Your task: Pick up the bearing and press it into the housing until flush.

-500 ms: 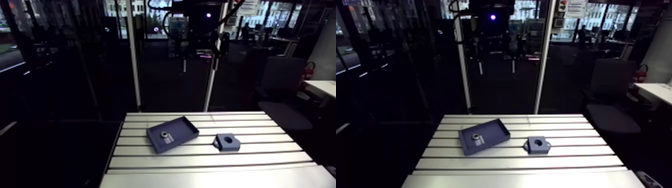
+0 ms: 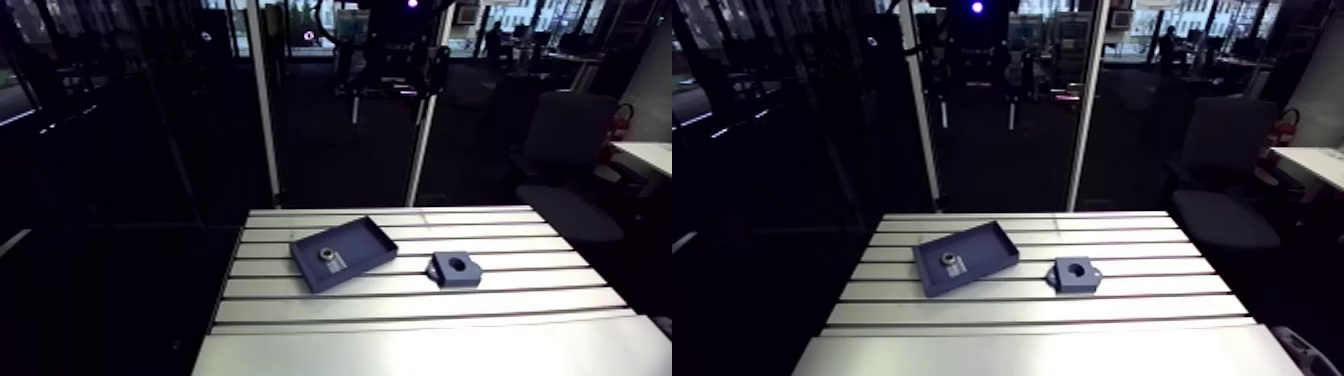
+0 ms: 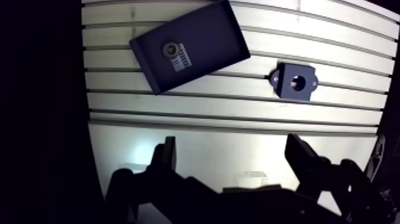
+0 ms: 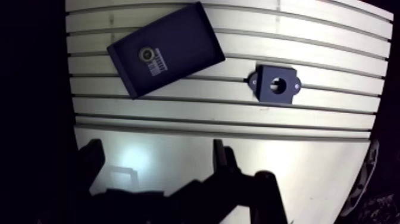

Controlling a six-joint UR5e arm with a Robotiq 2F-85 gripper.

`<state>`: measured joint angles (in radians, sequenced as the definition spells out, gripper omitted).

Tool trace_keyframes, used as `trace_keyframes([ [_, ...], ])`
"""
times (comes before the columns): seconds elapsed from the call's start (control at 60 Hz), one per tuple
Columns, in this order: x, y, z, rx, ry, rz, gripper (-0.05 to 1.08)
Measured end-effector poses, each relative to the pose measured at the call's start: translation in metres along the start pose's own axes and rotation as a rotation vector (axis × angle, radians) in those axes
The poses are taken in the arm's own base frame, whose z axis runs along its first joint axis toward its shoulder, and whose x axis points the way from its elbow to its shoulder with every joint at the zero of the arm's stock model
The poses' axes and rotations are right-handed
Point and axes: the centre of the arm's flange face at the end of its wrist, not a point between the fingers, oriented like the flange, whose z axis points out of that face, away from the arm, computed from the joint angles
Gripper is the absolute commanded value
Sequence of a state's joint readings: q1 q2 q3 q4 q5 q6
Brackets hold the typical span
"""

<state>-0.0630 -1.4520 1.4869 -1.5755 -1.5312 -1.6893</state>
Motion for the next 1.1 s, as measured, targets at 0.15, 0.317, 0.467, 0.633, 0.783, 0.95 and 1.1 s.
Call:
trace_keyframes([
  [0.15, 0.002, -0.003, 0.007, 0.003, -0.011, 0.001, 0.0],
  [0.317, 0.014, -0.015, 0.029, 0.003, -0.014, -0.012, 0.0],
  [0.467, 0.026, -0.028, 0.05, 0.0, -0.014, -0.023, 0.0],
  [0.633, 0.039, -0.043, 0.076, -0.005, -0.019, -0.026, 0.0],
  [0.783, 0.049, -0.053, 0.1, -0.009, -0.023, -0.028, 0.0],
  [0.95, 0.058, -0.063, 0.129, -0.019, -0.02, -0.031, 0.01],
  [1.1, 0.062, -0.067, 0.157, -0.038, -0.017, -0.034, 0.01],
])
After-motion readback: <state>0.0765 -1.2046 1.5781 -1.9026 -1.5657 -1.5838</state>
